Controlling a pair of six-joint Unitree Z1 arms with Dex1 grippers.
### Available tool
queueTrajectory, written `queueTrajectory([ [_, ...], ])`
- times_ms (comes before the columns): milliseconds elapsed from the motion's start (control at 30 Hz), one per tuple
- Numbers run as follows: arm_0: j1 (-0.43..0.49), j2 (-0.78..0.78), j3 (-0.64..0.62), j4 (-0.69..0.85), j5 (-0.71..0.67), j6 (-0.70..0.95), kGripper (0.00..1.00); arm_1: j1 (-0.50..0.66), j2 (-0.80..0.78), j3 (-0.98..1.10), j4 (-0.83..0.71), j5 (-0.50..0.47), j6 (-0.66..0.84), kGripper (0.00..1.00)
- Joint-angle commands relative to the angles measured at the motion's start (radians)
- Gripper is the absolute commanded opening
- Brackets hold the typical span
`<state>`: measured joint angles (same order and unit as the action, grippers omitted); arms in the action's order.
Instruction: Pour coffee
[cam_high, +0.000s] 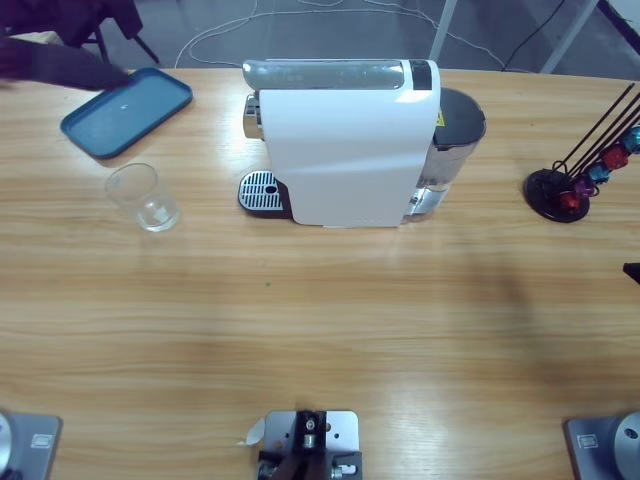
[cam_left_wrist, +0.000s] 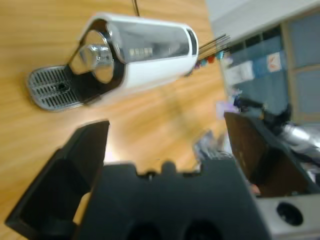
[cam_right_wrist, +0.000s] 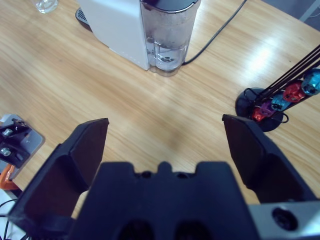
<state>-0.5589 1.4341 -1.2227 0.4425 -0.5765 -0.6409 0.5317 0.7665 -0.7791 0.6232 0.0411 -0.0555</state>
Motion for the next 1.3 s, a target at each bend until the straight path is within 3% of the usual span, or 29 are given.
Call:
queueTrajectory([
  [33, 0.052, 0.245, -0.069, -0.044, -0.109, -0.089, 0.991, -0.007, 0.005, 0.018, 0.009, -0.010, 0.002, 1.000],
  [200, 0.053, 0.318, -0.121, -0.061, -0.119, -0.090, 0.972, -0.007, 0.005, 0.021, 0.003, -0.009, 0.002, 1.000],
  [333, 0.053, 0.343, -0.133, -0.076, -0.112, -0.087, 0.882, -0.007, -0.008, 0.024, 0.002, -0.009, 0.003, 1.000],
  [500, 0.053, 0.369, -0.133, -0.096, -0.107, -0.074, 0.879, -0.007, -0.001, 0.024, 0.001, -0.009, 0.003, 1.000],
  [567, 0.053, 0.375, -0.133, -0.104, -0.106, -0.071, 0.808, -0.007, 0.000, 0.023, 0.001, -0.009, 0.003, 1.000],
  [633, 0.053, 0.377, -0.132, -0.117, -0.106, -0.067, 0.720, -0.007, 0.002, 0.023, 0.002, -0.007, 0.003, 1.000],
  [667, 0.053, 0.378, -0.132, -0.122, -0.106, -0.066, 0.592, -0.007, 0.003, 0.023, 0.002, -0.007, 0.003, 1.000],
  [767, 0.050, 0.380, -0.127, -0.138, -0.106, -0.057, 0.077, -0.007, 0.004, 0.023, 0.002, -0.007, 0.003, 1.000],
  [800, 0.048, 0.384, -0.127, -0.145, -0.109, -0.057, 0.000, -0.007, 0.004, 0.023, 0.001, -0.007, 0.003, 1.000],
  [1300, 0.028, 0.354, -0.118, -0.169, -0.120, -0.050, 0.000, -0.007, 0.006, 0.022, 0.003, -0.010, 0.003, 1.000],
])
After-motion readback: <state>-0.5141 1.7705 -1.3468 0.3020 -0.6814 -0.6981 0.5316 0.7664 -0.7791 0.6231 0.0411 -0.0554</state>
